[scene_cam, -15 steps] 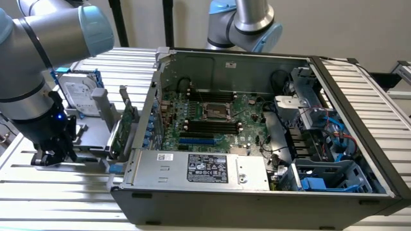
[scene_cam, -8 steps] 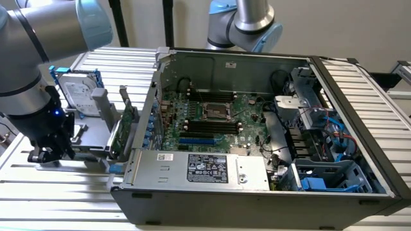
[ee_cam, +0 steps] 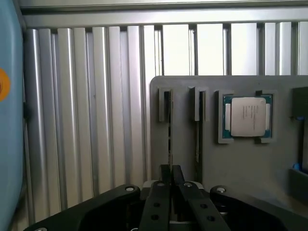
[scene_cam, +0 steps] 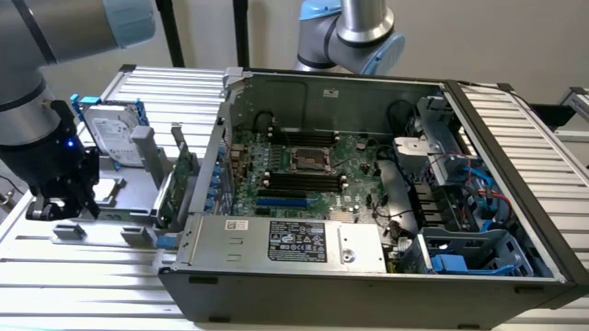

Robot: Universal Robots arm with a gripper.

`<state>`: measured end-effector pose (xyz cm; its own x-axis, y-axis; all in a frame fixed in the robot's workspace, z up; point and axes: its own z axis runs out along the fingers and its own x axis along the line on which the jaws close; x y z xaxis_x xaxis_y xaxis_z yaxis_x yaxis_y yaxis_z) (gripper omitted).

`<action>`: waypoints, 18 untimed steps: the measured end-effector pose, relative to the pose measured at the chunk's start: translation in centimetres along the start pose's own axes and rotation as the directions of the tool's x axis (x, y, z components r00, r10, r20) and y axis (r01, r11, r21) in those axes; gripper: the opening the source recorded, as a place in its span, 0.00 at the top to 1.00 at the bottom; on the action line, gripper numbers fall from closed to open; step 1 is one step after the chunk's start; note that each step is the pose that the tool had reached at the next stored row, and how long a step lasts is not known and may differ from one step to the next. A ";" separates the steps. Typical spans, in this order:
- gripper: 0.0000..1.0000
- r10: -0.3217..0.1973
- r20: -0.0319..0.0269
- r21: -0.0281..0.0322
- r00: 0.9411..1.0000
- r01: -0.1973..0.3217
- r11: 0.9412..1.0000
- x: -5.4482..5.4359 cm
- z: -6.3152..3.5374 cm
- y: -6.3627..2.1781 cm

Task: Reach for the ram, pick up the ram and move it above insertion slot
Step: 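Pick up the ram and move it above insertion slot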

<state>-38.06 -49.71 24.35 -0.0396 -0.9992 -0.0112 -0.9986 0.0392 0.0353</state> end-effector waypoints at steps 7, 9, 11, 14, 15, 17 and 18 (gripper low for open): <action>0.87 -0.003 0.007 0.000 1.000 0.003 1.000 -0.1 -2.75 -0.44; 0.87 -0.005 0.011 -0.001 1.000 0.005 1.000 -0.1 -3.42 -0.72; 0.87 -0.007 0.016 -0.001 1.000 0.007 1.000 -0.1 -4.05 -1.04; 0.87 -0.012 0.023 -0.001 1.000 0.013 1.000 -0.1 -5.03 -1.60; 0.87 -0.014 0.025 -0.001 1.000 0.014 1.000 -0.1 -5.37 -1.78; 0.87 -0.017 0.030 -0.001 0.999 0.017 1.000 -0.2 -6.07 -2.16; 0.87 -0.019 0.032 -0.001 0.999 0.019 1.000 -0.2 -6.43 -2.35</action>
<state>-35.48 -49.71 30.69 -0.0217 -0.9988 -0.0434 -0.9991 0.0201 0.0363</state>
